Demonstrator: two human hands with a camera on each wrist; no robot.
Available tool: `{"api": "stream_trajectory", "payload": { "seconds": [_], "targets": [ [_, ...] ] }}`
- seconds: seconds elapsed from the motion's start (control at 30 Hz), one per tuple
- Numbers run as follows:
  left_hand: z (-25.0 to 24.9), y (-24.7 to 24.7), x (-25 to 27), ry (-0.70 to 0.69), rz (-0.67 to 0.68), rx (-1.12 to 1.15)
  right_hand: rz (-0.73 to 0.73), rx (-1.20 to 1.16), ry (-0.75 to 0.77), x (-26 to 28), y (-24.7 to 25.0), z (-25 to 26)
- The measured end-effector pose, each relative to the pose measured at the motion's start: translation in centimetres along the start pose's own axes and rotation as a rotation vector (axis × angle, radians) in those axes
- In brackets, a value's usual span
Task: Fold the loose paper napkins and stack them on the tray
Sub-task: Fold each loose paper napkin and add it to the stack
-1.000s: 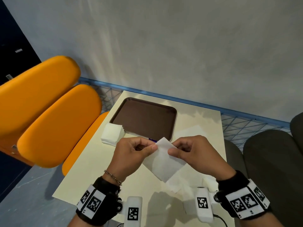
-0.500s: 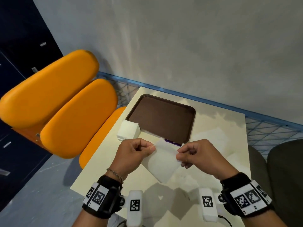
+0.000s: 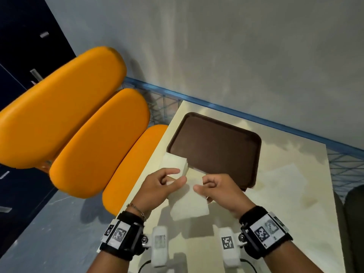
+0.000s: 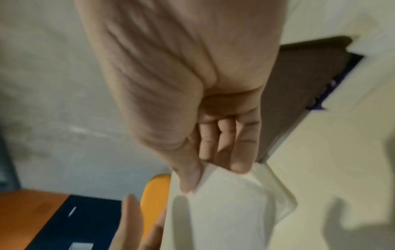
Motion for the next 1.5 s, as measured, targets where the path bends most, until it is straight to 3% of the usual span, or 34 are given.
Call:
{"api": "stream_trajectory", "payload": {
  "seconds": [0.13, 0.23, 0.37, 0.47, 0.53, 0.63, 1.03, 1.4, 1.5],
  "targets": [
    [3.9, 1.2, -1.9, 0.239, 0.087, 0.215, -0.133, -0.308, -0.140, -4.0, -1.7, -1.0],
    [6.7, 2.7, -3.5, 0.306, -0.107, 0.287, -0.128, -0.391, -0.257, -6.3, -3.7, -2.4],
    [8.3, 4.8, -6.5, 0.311, -0.307, 0.500, -0.081, -0.240, -0.360, -8.8, -5.2, -4.4],
    [8.2, 6.4, -9.8, 0.192, -0.366, 0.233, -0.052, -0.089, -0.313, -10.6, -5.8, -4.3],
    [8.0, 7.1, -12.1, 0.109, -0.363, 0.024, -0.113, -0.017, -0.270, -12.1, -5.5, -4.4],
    [8.0, 7.7, -14.6, 0.094, -0.365, -0.128, -0.199, 0.009, -0.272, -14.1, -5.2, -5.3],
    [9.3, 7.4, -16.5, 0.054, -0.401, -0.282, -0.352, 0.045, -0.308, -17.0, -4.6, -8.5],
    [9.3, 7.4, -16.1, 0.040, -0.435, -0.369, -0.336, 0.062, -0.327, -17.3, -4.8, -9.5],
    [8.7, 7.2, -15.6, -0.021, -0.456, -0.428, -0.341, 0.053, -0.363, -17.3, -4.8, -9.6]
  ]
}}
Point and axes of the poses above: each hand's wrist, its own x-axis away from the middle knuckle, its own y-axis out of the back of the hand, z = x × y, the point moved 6 cm from there along -x, towards the middle knuckle, and after that the axes turned 6 degrees about x, right-handed, at the moved point
